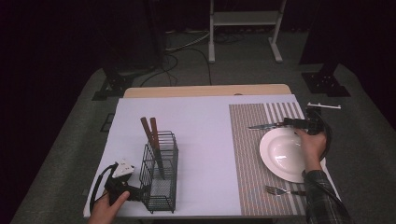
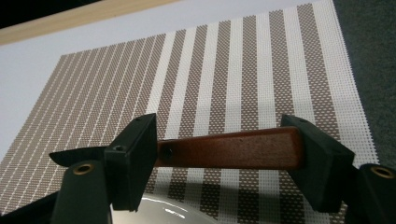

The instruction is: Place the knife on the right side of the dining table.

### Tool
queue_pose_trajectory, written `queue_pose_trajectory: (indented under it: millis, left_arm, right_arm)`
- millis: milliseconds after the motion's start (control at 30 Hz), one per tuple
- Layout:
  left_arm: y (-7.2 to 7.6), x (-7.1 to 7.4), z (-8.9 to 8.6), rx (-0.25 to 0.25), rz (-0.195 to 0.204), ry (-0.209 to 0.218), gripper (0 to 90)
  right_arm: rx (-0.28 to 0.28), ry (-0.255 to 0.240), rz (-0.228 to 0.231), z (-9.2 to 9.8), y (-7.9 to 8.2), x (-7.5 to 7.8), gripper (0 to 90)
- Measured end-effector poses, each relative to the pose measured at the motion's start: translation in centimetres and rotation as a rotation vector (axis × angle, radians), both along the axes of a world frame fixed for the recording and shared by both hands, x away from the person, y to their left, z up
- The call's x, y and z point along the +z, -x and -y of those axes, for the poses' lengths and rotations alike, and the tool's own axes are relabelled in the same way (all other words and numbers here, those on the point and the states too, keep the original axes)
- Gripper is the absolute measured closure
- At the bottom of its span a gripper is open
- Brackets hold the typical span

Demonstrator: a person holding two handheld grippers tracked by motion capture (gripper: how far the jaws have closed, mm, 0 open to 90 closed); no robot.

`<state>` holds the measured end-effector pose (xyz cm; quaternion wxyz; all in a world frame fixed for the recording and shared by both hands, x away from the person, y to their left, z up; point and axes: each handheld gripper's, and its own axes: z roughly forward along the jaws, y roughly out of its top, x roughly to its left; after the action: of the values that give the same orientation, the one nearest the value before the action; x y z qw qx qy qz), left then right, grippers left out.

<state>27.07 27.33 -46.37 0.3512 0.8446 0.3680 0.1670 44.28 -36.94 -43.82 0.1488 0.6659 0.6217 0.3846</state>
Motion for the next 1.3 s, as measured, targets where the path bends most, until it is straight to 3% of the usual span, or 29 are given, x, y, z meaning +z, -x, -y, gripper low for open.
queue_pose_trajectory:
  millis: [400, 800, 1133, 1300]
  left_arm:
    - [0.0, 0.0, 0.0, 0.0, 0.0, 0.0, 0.0]
    - [0.0, 0.0, 0.0, 0.0, 0.0, 0.0, 0.0]
    - [0.0, 0.0, 0.0, 0.0, 0.001, -0.001, 0.0]
    - [0.0, 0.0, 0.0, 0.0, 0.001, 0.0, 0.0]
  right_arm:
    - [-0.006, 0.016, -0.067, -0.1, -0.7, 0.0, 26.6]
    - [-0.013, 0.067, -0.119, -0.3, -1.2, 0.3, 26.2]
    - [-0.027, 0.081, -0.135, -0.1, -1.4, 0.2, 26.2]
    - [-0.033, 0.093, -0.114, 0.2, -1.2, 0.5, 26.3]
